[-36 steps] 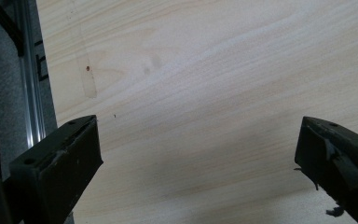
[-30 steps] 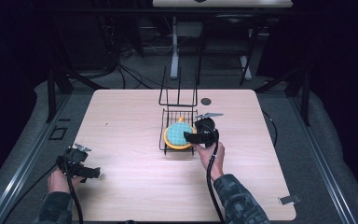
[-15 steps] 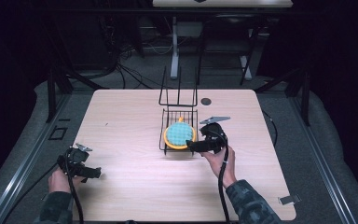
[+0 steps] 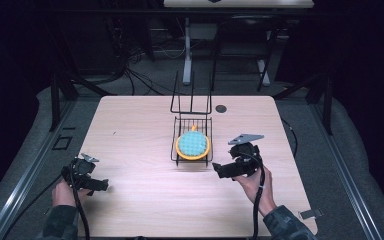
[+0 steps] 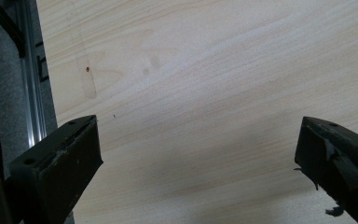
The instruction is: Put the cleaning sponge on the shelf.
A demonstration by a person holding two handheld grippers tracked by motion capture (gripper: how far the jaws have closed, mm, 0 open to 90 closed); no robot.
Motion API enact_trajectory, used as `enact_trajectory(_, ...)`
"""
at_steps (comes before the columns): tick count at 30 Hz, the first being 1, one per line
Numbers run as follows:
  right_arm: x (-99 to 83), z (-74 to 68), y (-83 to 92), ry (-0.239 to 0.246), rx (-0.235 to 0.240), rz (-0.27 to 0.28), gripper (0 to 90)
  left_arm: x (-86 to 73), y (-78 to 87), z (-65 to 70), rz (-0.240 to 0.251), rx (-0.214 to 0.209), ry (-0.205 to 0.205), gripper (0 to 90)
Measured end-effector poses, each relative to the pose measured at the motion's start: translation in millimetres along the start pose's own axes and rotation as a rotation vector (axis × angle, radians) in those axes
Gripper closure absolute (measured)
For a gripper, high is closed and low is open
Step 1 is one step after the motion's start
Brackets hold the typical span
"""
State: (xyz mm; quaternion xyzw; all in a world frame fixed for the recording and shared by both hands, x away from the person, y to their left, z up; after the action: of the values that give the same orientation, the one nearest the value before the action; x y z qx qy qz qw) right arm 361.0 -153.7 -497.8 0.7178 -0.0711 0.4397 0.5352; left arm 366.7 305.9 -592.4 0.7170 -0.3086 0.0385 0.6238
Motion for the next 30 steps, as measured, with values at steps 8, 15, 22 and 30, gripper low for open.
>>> enact_trajectory(8,-26.4,17.7,17.5,-0.006,-0.048,-0.023,0.0,0.4,-0.5,0.5,0.001,-0.004,0.002,0.3)
enact_trajectory(15,-46.1,27.4,25.9,-0.006,-0.071,-0.044,0.0,0.7,-0.5,0.2,0.001,-0.003,-0.001,0.3)
enact_trajectory(22,-79.9,44.8,37.6,-0.024,-0.117,-0.080,0.0,1.5,-1.0,1.5,0.001,-0.007,-0.002,0.3)
enact_trajectory(30,-105.1,66.8,40.6,-0.077,-0.151,-0.072,0.0,2.1,-1.2,2.6,-0.001,-0.006,-0.004,0.3)
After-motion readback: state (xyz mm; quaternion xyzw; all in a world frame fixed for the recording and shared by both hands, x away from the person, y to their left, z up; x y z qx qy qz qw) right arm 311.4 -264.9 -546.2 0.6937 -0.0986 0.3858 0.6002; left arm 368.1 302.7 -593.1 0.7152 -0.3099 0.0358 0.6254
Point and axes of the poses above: each handheld gripper's, and its own axes: y roughly backward along the jaws, x roughly out of its top, z roughly to its right, the point moved 5 cm from there along -y, roughly forward along the jaws, and after that the axes turned 1 degree about -z, right-handed, at the moved point
